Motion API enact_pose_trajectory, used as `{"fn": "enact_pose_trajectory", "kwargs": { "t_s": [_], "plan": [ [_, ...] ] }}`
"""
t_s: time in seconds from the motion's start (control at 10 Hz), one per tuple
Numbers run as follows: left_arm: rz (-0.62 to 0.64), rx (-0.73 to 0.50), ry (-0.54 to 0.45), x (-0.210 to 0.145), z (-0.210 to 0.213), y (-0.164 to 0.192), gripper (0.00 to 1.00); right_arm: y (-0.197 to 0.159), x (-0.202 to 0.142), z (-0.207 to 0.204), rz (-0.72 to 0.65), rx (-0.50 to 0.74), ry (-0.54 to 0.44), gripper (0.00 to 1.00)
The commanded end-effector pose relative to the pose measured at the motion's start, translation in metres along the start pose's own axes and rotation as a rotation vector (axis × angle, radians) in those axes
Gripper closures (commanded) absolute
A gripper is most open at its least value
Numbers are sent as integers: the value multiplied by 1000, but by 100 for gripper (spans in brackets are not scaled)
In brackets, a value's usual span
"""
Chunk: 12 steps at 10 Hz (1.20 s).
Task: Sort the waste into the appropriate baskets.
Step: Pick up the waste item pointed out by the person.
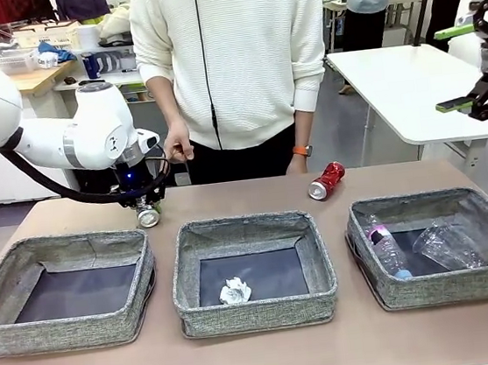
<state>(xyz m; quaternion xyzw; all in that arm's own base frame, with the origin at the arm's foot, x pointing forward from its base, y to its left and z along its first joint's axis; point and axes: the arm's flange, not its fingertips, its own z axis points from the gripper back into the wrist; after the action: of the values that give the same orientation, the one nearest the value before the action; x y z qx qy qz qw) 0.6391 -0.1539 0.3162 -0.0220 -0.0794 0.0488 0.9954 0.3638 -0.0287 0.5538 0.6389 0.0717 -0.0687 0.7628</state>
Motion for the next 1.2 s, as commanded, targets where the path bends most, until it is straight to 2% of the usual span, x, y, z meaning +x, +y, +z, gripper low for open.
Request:
{"fn": "enact_pose_trajectory", "kwargs": {
  "t_s": [0.0, 0.2, 0.3, 0.4, 0.7, 0.8, 0.9, 1.0, 1.1],
  "plan": [
    [21, -5, 22, -5, 10, 5, 100, 1, 0, 2, 17, -1, 11, 0],
    [-9, -51, 9, -9, 50, 24, 100, 1, 0, 2, 17, -1, 11, 0],
    [-36, -81, -15, -19, 93, 41, 100, 1, 0, 2, 17, -1, 11, 0],
    [-103, -174, 8, -39, 136, 52, 100, 1, 0, 2, 17, -1, 11, 0],
    [-283, -211, 16, -134, 245, 53, 100, 1, 0, 2, 17, -1, 11, 0],
    [-351, -182, 11, -175, 268, 49, 100, 1, 0, 2, 17, -1, 11, 0],
    [-474, -117, 63, -213, 277, 44, 100, 1, 0, 2, 17, -1, 11, 0],
    [-553, -74, 15, -239, 279, 38, 100, 1, 0, 2, 17, -1, 11, 0],
    [-562, -101, -13, -239, 278, 38, 100, 1, 0, 2, 17, -1, 11, 0]
  ]
}}
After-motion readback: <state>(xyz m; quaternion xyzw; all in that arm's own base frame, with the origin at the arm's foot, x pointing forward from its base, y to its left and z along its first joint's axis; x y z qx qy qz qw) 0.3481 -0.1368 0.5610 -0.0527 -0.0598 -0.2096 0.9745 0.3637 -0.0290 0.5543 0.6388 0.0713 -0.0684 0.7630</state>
